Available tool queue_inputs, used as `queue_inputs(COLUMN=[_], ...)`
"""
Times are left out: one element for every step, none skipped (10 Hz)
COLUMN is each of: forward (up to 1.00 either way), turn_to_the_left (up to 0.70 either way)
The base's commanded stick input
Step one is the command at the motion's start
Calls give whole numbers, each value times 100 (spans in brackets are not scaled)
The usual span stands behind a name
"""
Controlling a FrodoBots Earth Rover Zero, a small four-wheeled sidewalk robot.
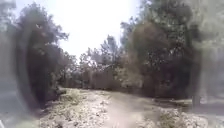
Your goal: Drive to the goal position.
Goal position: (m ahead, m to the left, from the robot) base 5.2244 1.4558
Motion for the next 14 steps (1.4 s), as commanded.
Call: queue_inputs(forward=[70, 70, 70, 70, 70, 70, 70, 70, 70, 70, 70, 70, 70, 70], turn_to_the_left=[15, 35, 35, 35, 24, 9, 1, 18, 35, 35, 35, 29, 0, 0])
